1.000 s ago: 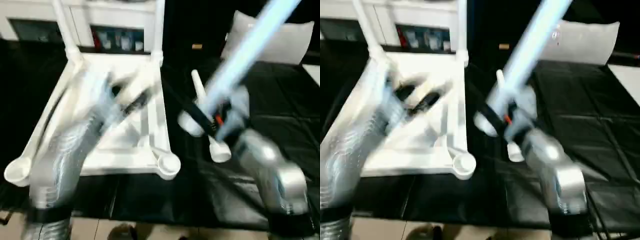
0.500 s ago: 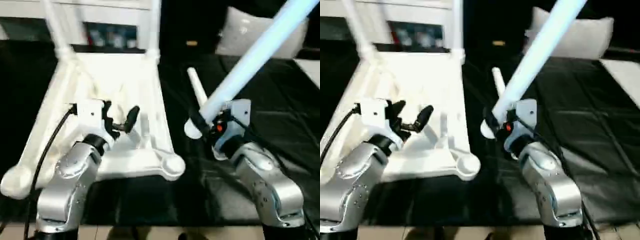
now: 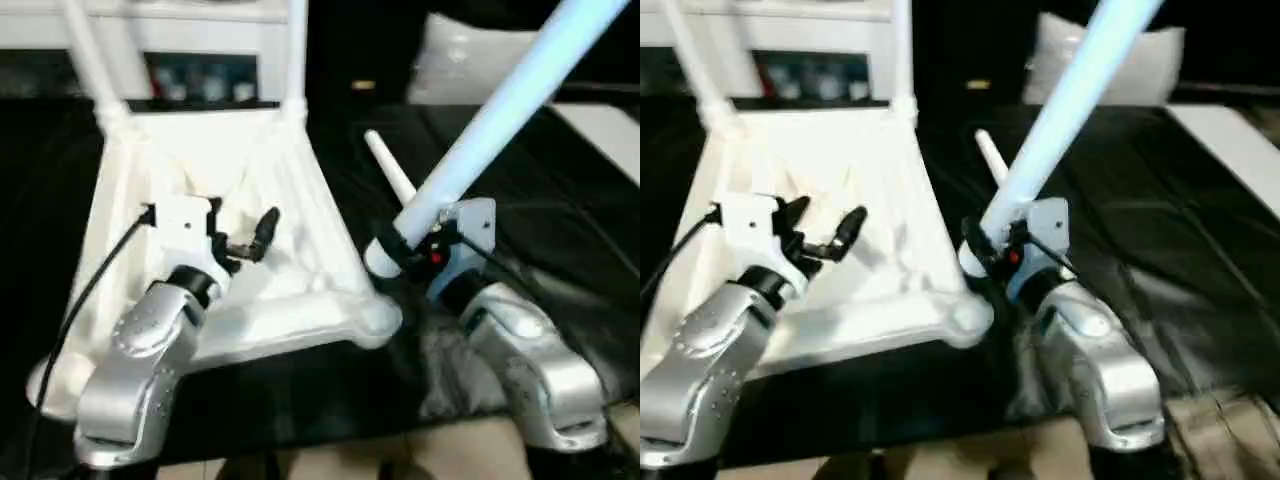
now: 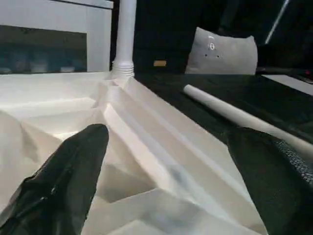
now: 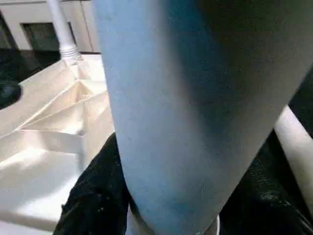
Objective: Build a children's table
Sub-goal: Move to table
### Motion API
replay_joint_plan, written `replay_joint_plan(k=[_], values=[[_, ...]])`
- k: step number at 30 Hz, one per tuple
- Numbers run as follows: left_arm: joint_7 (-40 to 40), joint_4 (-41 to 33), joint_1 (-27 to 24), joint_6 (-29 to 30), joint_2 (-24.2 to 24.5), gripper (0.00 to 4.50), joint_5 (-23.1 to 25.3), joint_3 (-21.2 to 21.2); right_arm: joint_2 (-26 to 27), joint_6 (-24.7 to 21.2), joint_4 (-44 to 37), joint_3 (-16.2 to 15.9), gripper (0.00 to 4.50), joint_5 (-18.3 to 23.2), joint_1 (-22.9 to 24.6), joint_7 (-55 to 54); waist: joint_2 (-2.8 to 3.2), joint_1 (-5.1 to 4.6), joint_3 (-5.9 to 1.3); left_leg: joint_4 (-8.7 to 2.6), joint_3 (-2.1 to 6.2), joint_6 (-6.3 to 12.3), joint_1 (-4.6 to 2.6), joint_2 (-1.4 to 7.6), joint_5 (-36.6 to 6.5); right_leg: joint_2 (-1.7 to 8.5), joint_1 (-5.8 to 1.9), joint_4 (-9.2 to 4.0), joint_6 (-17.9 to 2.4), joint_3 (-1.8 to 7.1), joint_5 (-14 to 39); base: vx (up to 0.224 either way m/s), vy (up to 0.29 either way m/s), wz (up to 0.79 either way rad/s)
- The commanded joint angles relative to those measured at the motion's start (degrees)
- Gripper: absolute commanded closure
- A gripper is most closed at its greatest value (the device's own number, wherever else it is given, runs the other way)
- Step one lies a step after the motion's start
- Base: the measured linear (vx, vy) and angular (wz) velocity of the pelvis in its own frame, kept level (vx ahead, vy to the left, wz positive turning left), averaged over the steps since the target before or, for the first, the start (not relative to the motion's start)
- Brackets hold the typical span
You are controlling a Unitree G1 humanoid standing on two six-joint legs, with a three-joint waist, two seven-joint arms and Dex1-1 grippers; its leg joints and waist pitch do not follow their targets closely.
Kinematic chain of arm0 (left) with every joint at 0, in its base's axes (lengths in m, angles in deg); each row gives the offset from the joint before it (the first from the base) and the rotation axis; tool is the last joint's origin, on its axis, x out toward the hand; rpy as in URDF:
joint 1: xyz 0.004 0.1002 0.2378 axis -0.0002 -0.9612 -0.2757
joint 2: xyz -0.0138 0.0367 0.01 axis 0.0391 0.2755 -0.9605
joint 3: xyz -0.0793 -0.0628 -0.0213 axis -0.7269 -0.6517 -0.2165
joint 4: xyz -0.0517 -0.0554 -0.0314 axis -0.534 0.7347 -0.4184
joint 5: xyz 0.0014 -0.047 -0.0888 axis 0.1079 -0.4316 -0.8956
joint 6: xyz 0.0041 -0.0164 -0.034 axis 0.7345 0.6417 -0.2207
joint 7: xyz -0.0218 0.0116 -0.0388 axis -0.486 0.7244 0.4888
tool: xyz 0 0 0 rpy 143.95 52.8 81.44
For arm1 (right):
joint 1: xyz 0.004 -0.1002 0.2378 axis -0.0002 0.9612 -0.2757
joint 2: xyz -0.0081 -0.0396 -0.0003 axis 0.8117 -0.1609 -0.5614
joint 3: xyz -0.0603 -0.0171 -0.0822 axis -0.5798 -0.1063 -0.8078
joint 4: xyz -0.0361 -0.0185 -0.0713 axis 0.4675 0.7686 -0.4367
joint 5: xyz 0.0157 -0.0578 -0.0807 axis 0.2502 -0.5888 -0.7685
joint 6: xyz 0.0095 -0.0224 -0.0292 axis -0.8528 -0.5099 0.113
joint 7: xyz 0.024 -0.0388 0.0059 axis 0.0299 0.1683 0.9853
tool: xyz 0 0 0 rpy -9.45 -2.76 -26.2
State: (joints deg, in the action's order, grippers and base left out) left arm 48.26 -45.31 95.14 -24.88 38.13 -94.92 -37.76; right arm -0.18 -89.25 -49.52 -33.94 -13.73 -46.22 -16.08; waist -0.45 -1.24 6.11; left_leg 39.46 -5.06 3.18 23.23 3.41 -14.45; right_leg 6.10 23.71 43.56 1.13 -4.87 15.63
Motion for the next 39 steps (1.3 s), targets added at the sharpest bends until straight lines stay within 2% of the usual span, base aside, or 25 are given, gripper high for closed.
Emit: replay_joint_plan(k=[1, 3, 4, 5, 6, 7, 8, 9, 10, 11, 15, 16, 19, 20, 21, 23, 24, 26, 28, 30, 31, 33, 34, 36, 39], values=[[-0.12, -0.48, 0.57, 0.06, -0.58, 0.1, 0.5, 0.49, -0.95, 0.38, -0.74, 1.39, 2.59, 0.34, -0.07, 0.3, 2.3, -0.45, -3.15, -12.08, 3.71, -9.9, -4.53, 4.54, -17.81, -3.33, 1.32, -1.13, -0.99, -2.69, 0.74, -0.038, 0.144, -0.1], [-0.38, -0.28, 1.12, 0.54, -0.71, 0.1, 1.31, 0.93, -1.67, -0.22, -0.99, 1.6, 2.59, 0.55, 0.0, 0.78, -1.95, 0.18, -5.26, -12.64, 3.36, -12.06, -6.23, 5.77, -14.07, 2.57, -0.59, -8.3, -4.02, 1.08, -4.07, -0.04, 0.109, -0.12], [-0.48, -0.28, 1.19, 0.68, -0.66, 0.1, 1.52, 1.05, -1.78, -0.3, -1.01, 1.58, 2.59, 0.54, -0.03, 0.87, -3.98, 1.4, -5.4, -9.65, 2.38, -13.23, -3.79, 5.0, -13.68, 7.36, -2.67, -10.52, -4.99, 4.46, -2.47, -0.011, 0.106, 0.0], [-0.85, -0.16, 1.44, 0.76, -0.97, 0.1, 1.7, 1.45, -2.52, -1.01, -0.94, 1.45, 2.59, 0.59, -0.36, 1.52, -2.8, 3.07, -4.42, 4.82, 5.28, -10.53, 0.62, 3.93, -9.44, 18.38, -5.56, -16.23, -11.12, 11.59, 1.91, 0.02, 0.107, -0.16], [-0.86, -0.15, 1.53, 0.56, -0.87, 0.1, 1.89, 1.77, -2.65, -1.23, -0.86, 1.49, 2.59, 0.68, -0.48, 1.75, -2.82, 2.08, -3.18, 5.75, 5.3, -13.19, 2.5, 3.56, -3.27, 13.72, -7.55, -15.16, -9.39, -0.5, 1.11, 0.02, 0.107, -0.16], [-0.9, -0.15, 1.7, 0.36, -0.51, 0.1, 2.58, 2.4, -2.89, -1.43, -0.74, 1.49, 2.59, 0.74, -0.68, 2.09, -1.19, 3.9, -2.55, 3.26, 5.13, -13.82, 0.17, 4.56, -2.31, 11.1, -6.04, -16.09, -12.0, -1.37, 2.27, -0.02, 0.135, 0.01], [-1.51, -0.02, 2.02, 0.4, -0.38, 0.1, 3.47, 2.92, -3.45, -1.55, -0.6, 1.22, 2.59, 0.49, -1.03, 2.65, 0.54, 2.2, -3.19, -2.82, 5.94, -11.38, -0.46, 6.69, -0.6, 4.24, -7.9, -12.18, -15.3, -8.16, 4.93, -0.028, 0.182, 0.58], [-2.26, 0.25, 2.25, 0.47, -1.0, 0.1, 3.28, 2.67, -3.85, -1.59, -0.54, 1.0, 2.59, 0.2, -1.24, 2.88, 3.79, -0.13, -3.91, -8.98, 15.97, -12.87, -3.99, 11.07, 1.2, -2.96, -2.29, -1.84, -6.48, -2.7, 5.28, -0.028, 0.182, 0.58], [-2.38, 0.33, 2.28, 0.47, -1.21, 0.1, 3.12, 2.56, -3.86, -1.59, -0.56, 1.03, 2.59, 0.17, -1.23, 2.85, 3.83, -1.0, -4.0, -9.38, 18.12, -14.2, -4.55, 10.49, 5.32, -3.71, -1.28, 0.02, -3.19, -1.64, 8.09, -0.026, 0.143, 0.65], [-2.65, 0.61, 2.53, 0.48, -1.76, 0.1, 2.95, 2.55, -3.94, -1.68, -0.64, 1.34, 2.59, 0.2, -1.28, 2.68, 4.44, 0.59, -3.58, -7.93, 17.44, -16.42, -5.34, 9.59, 6.81, -4.38, 1.52, 1.13, -1.29, 0.22, 10.0, -0.054, 0.042, 0.68], [-2.44, 0.61, 2.41, 0.52, -1.97, 0.1, 3.75, 3.5, -4.76, -1.0, -0.52, 1.46, 2.59, -0.25, -1.15, 2.69, 4.23, 2.35, -3.89, -11.2, 18.55, -19.13, -4.57, 5.6, -2.47, -6.35, 0.16, 0.36, -4.03, 1.55, 6.59, -0.059, -0.048, 0.7], [-2.28, 0.61, 2.33, 0.56, -2.05, 0.1, 4.06, 3.76, -5.13, -0.55, -0.29, 1.53, 2.59, -0.54, -0.99, 2.71, 3.22, 3.12, -3.92, -11.6, 15.9, -18.03, -5.26, 8.52, -7.55, -4.84, 0.24, -1.22, -4.18, 2.74, 1.68, -0.067, -0.165, 0.65], [-2.55, 0.83, 2.61, 0.9, -1.87, 0.1, 4.29, 4.01, -4.26, -0.42, 0.38, 3.41, 2.59, 0.37, -0.92, 1.85, 0.4, 5.16, -3.27, -15.1, 15.54, -7.34, -3.11, 7.45, -22.59, -2.81, -1.95, -4.9, -7.89, 5.72, 3.83, -0.079, -0.26, 0.3], [-2.73, 0.98, 2.7, 0.91, -1.91, 0.1, 4.17, 3.85, -4.02, -0.21, 0.47, 3.79, 2.59, 0.43, -0.91, 1.62, -1.92, 6.05, -3.05, -11.54, 12.26, -1.49, -2.22, 3.61, -21.83, -0.32, -2.25, -12.67, -16.23, 8.19, 13.09, -0.066, -0.348, 0.17], [-2.77, 1.09, 2.8, 0.9, -1.87, 0.1, 4.06, 3.75, -3.95, -0.19, 0.49, 3.9, 2.59, 0.41, -0.88, 1.54, -3.85, 8.25, -2.77, 3.47, 2.51, 0.78, 0.55, -1.19, -13.28, 4.34, -4.31, -18.88, -25.63, 10.05, 23.52, -0.066, -0.348, 0.17], [-2.81, 1.12, 2.87, 1.1, -1.6, 0.1, 4.19, 3.87, -3.86, -0.16, 0.23, 3.96, 2.59, 0.23, -0.54, 1.42, -4.69, 8.88, -1.37, 3.41, 0.51, -1.13, 2.41, -0.53, -3.76, 2.76, -5.76, -16.26, -10.53, 10.22, 21.61, -0.045, -0.313, -0.09], [-2.83, 1.08, 2.87, 1.28, -1.48, 0.1, 4.31, 3.97, -3.83, -0.15, 0.07, 3.97, 2.59, 0.18, -0.34, 1.35, -4.95, 8.74, -1.92, 0.4, 0.25, -1.34, 1.54, 0.07, -1.82, 3.36, -7.06, -15.15, 1.11, 11.15, 14.69, -0.045, -0.297, -0.12], [-2.09, 1.07, 2.91, 1.15, -1.43, 0.1, 4.43, 4.18, -3.93, 0.22, -0.1, 3.82, 2.59, 0.06, -0.08, 1.25, -4.17, 8.09, -2.57, -3.88, 0.91, 1.43, 0.53, 1.92, 1.29, 2.99, -8.32, -14.76, 11.09, 10.92, 4.35, -0.042, -0.194, -0.03], [-1.63, 1.14, 2.88, 1.27, -1.35, 0.1, 4.54, 4.37, -4.03, 0.7, -0.12, 3.75, 2.59, -0.19, -0.03, 1.13, -1.98, 7.48, -3.82, -5.84, 2.16, 4.17, -0.89, 5.18, 4.67, 0.05, -7.22, -13.95, 13.29, 8.09, -6.51, -0.035, -0.144, 0.01], [1.09, 1.95, 2.98, 1.85, 0.55, 0.1, 4.9, 5.98, -3.67, 1.99, -0.26, 5.24, 2.59, 0.25, -0.26, 0.95, -0.66, 4.83, -4.15, -7.81, 7.57, 12.92, -4.31, 16.12, 8.38, 4.08, -2.87, -9.03, 5.45, 6.39, -7.67, -0.026, -0.087, 0.07], [2.45, 2.25, 3.18, 1.56, 1.24, 0.1, 4.67, 6.5, -3.62, 2.21, -0.17, 5.86, 2.59, 0.56, -0.41, 0.86, -0.76, 4.87, -3.8, -7.6, 7.52, 13.64, -4.27, 15.97, 8.54, 5.22, -2.31, -9.15, 2.71, 7.33, -6.47, -0.019, -0.06, 0.02], [6.05, 2.89, 3.86, 1.84, 2.93, 0.1, 3.22, 7.56, -4.19, 2.76, -0.05, 6.47, 2.59, 0.75, -0.63, 1.61, -2.39, 6.29, -2.52, -5.18, 1.82, 4.45, -0.58, 6.04, 1.47, 4.93, -5.93, -14.56, 3.89, 8.75, 7.0, -0.061, -0.044, 0.07], [8.8, 3.35, 4.43, 1.69, 4.12, 0.1, 2.25, 8.24, -4.72, 3.2, 0.05, 6.69, 2.59, 0.63, -0.86, 2.09, -2.0, 6.99, -2.16, -4.69, 1.1, 2.31, -1.23, 5.24, 0.78, 4.28, -5.65, -15.55, 5.69, 8.95, 15.16, -0.08, -0.028, 0.07], [12.86, 4.23, 5.42, 1.19, 6.19, 0.1, 1.44, 9.39, -4.86, 3.64, 0.1, 7.48, 2.59, 1.02, -1.1, 2.29, -1.5, 6.85, -2.14, -6.92, 0.9, 0.73, -1.96, 6.77, 1.47, 0.45, -4.89, -16.08, 7.2, 6.37, 20.22, -0.066, -0.013, 0.06], [22.5, 7.24, 8.89, -0.9, 10.04, 0.1, -0.1, 11.77, -4.88, 5.31, 0.47, 8.44, 2.59, 2.69, -1.61, 4.08, -0.55, 5.61, -2.71, -8.99, 3.22, 2.03, -3.69, 11.73, -2.89, 2.71, -4.35, -14.27, -2.07, 5.66, 11.42, 0.0, 0.0, 0.0]])
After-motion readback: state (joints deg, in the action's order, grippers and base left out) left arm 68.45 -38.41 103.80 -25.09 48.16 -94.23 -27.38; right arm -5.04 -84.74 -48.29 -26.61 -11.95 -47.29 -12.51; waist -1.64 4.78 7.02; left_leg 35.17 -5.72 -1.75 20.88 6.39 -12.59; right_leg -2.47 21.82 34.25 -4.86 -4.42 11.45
